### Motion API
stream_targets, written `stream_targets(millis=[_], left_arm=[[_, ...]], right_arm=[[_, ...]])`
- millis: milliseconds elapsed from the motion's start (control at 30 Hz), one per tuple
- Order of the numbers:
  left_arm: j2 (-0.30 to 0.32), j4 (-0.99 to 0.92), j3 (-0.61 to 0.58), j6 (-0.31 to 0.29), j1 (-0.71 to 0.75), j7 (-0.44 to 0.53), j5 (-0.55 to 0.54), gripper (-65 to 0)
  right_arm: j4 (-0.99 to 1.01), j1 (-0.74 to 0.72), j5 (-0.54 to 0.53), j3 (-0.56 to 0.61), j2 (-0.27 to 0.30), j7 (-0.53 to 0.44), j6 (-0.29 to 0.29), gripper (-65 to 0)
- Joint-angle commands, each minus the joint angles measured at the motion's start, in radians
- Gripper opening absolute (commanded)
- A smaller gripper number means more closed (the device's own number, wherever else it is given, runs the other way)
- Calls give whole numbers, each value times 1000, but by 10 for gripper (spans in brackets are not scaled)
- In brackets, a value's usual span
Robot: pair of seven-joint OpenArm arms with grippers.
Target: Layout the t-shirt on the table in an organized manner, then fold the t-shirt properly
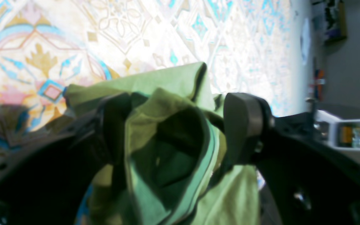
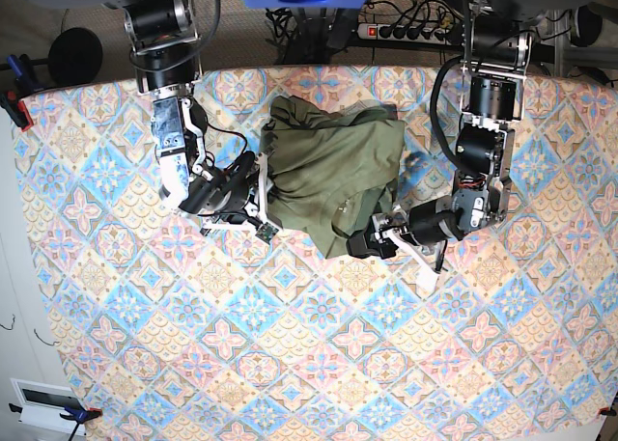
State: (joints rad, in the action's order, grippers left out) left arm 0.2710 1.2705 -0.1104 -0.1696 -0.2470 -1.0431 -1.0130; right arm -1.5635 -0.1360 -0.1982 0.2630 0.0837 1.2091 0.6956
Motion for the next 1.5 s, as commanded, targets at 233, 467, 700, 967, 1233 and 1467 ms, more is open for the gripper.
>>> stream_targets(millis=[233,467,700,967,1233,1467], left_arm=[[-31,16,2,-15,-19,11,39,-462],[-29,16,19,-15,-21,65,35,-650],[-25,30,194,-18,-21,93,-80,-650],[47,73,205,-17,36,79,-137,-650],[46,73,211,-17,140,80,36,-556],[80,113,278,-15,202,88,38,-523]], right_arm=[[-18,-21,-10,-6,1,-10,3,-485],[-18,-21,-11,-3,1,-10,3,-485],[-18,-21,-11,-1,1,-10,3,-485],[-18,-21,-14,-6,1,-10,3,-485],[-68,-26,-106,-8,1,-10,3,-485],[-87,-26,-106,-8,1,-10,3,-485]])
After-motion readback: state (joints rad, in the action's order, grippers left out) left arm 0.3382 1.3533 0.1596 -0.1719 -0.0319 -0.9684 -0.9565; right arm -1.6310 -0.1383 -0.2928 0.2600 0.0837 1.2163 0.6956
